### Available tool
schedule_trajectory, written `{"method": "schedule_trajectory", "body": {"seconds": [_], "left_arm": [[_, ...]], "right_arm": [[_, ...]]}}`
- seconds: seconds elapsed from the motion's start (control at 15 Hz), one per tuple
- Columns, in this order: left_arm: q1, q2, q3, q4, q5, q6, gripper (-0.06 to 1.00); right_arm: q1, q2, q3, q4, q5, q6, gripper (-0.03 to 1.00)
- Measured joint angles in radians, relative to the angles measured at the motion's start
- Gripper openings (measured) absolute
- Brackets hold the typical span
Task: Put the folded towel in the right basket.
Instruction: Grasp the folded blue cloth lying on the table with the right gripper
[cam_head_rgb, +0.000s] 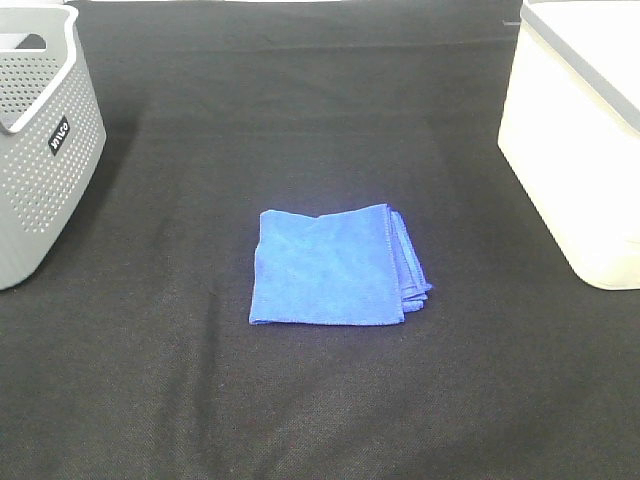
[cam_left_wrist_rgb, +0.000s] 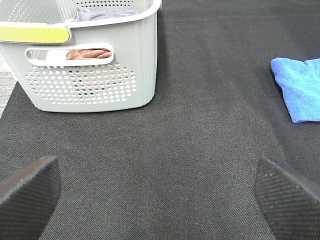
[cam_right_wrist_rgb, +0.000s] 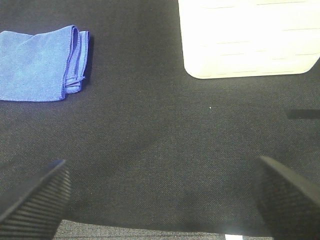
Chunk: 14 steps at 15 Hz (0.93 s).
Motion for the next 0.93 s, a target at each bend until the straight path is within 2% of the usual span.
{"method": "schedule_trajectory", "body": {"seconds": [0.93], "left_arm": [[0.000, 0.000, 0.000, 0.000, 0.000, 0.000, 0.97]], "right_arm": [[0.000, 0.000, 0.000, 0.000, 0.000, 0.000, 0.95]]}}
